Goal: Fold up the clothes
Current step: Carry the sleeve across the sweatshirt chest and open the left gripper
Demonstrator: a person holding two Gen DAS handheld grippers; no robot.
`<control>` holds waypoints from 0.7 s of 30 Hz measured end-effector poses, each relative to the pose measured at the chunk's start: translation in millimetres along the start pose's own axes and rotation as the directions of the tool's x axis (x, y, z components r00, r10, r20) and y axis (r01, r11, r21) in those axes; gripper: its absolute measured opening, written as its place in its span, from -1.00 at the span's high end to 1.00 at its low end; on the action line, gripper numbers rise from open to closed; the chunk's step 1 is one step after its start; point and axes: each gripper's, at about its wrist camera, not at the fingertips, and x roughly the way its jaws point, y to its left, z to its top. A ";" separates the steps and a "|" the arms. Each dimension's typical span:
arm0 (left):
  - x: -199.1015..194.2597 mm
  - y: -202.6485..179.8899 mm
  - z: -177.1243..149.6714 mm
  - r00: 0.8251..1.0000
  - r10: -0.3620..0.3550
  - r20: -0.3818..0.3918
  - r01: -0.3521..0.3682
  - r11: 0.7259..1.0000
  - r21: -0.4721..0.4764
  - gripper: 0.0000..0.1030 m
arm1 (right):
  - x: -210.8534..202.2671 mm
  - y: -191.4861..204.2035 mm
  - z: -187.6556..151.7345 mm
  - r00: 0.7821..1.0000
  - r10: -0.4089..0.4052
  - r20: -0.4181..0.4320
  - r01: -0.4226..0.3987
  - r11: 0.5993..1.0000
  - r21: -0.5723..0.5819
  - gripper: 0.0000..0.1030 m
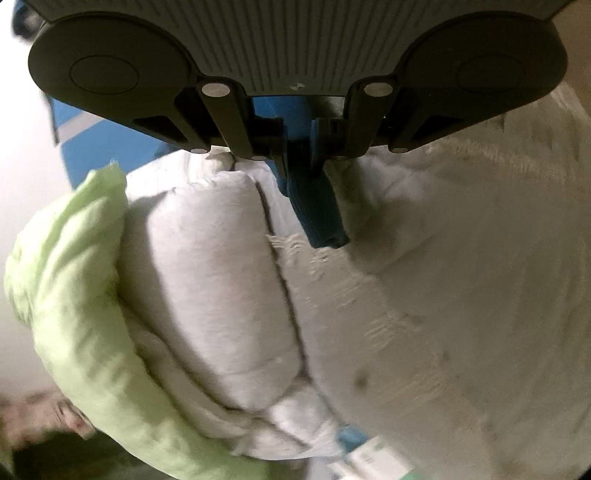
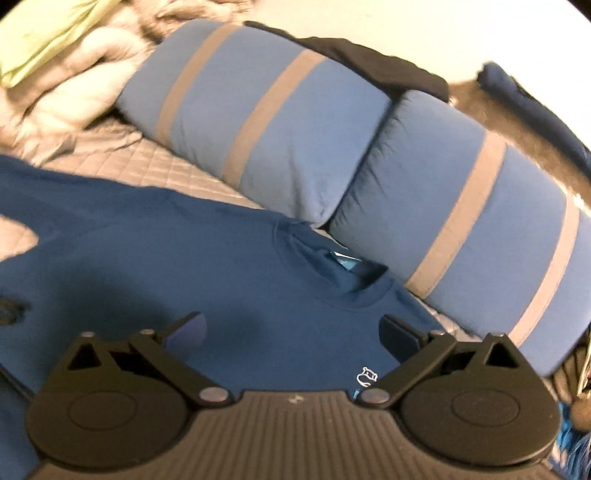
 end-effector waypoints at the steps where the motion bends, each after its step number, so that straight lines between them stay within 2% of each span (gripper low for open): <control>1: -0.9 -9.2 0.0 1.000 0.010 0.007 -0.010 0.999 0.047 0.80 | -0.1 3.5 -0.6 1.000 -0.007 -0.001 0.007 1.000 -0.023 -1.00; 5: -3.8 -50.9 -6.2 0.999 0.043 0.027 -0.048 0.971 0.233 0.80 | 1.1 10.8 -1.3 1.000 0.008 -0.007 -0.008 0.998 -0.063 -1.00; 10: -8.8 -99.6 -26.9 0.999 0.034 0.017 -0.038 0.892 0.450 0.80 | -0.5 12.1 0.3 0.998 0.065 -0.009 -0.066 0.997 -0.044 -1.00; 12: -13.1 -115.3 -38.7 0.999 0.031 0.014 -0.034 0.852 0.523 0.80 | -1.4 12.5 0.9 0.996 0.088 -0.008 -0.088 0.995 -0.038 -1.00; 16: -17.9 -147.4 -63.9 1.000 0.019 0.003 -0.016 0.745 0.667 0.80 | -1.2 11.7 1.6 0.993 0.117 -0.012 -0.117 0.993 -0.022 -1.00; 21: -18.7 -177.4 -93.9 1.000 0.002 -0.024 0.017 0.633 0.774 0.80 | 0.5 4.9 0.9 0.992 0.122 -0.025 -0.121 0.992 0.031 -1.00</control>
